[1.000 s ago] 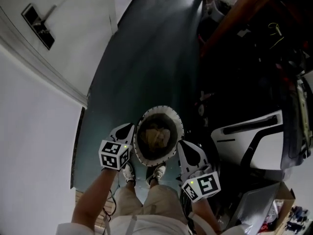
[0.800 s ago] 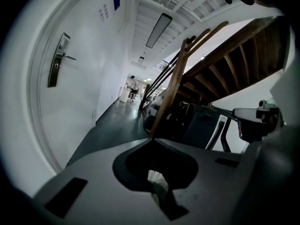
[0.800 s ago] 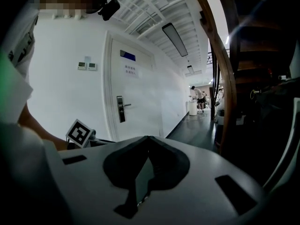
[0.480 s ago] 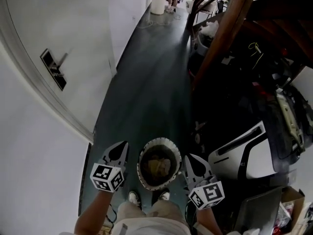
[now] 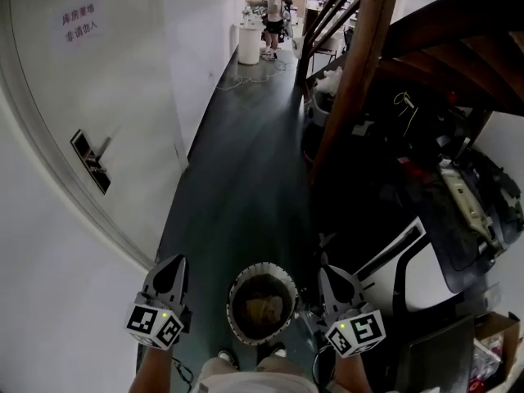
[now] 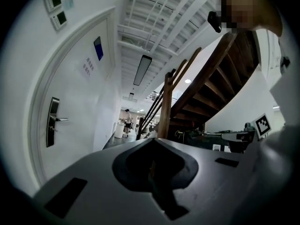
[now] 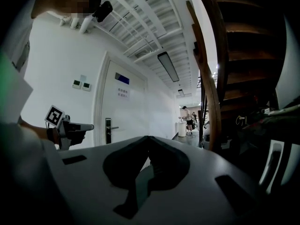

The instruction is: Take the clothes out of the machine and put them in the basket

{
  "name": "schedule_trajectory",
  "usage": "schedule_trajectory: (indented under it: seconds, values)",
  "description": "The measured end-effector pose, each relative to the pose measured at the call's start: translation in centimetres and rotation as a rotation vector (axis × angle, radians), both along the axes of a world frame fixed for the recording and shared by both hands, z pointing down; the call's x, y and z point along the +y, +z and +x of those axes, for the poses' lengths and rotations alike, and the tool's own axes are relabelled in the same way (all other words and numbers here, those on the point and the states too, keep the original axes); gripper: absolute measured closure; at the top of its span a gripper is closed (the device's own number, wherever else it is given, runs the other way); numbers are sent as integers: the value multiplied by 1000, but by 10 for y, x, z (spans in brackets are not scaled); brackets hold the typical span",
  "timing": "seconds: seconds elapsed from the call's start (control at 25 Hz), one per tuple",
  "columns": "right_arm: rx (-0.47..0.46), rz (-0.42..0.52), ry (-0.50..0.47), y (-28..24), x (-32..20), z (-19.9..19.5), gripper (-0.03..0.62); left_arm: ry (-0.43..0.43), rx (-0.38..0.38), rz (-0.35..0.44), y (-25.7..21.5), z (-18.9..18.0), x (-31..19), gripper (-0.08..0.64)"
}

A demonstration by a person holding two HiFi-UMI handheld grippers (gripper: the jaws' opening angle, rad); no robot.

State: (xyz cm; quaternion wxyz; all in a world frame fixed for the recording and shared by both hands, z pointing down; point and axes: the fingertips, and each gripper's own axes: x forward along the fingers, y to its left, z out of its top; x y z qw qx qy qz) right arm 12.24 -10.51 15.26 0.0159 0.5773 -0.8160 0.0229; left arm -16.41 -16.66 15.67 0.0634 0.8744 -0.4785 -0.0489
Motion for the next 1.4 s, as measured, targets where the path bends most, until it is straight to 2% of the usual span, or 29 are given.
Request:
schedule_trajectory:
  seconds: [0.16, 0.4, 0.72, 0.88, 1.4]
  values:
    - [13, 45, 18, -22, 3, 19, 578, -22, 41, 49, -30, -2, 12, 548]
    - [20, 66, 72, -37, 18, 45, 578, -123, 77, 129, -67, -24, 23, 548]
    - [31, 64, 102, -43, 19, 64, 578, -136, 49, 113, -68, -32, 43, 548]
    - [38, 76, 89, -48, 14, 61, 578, -150, 62, 120, -71, -33, 45, 548]
    - [40, 93, 28, -59, 4, 29, 578, -111, 107, 135, -82, -29, 38, 548]
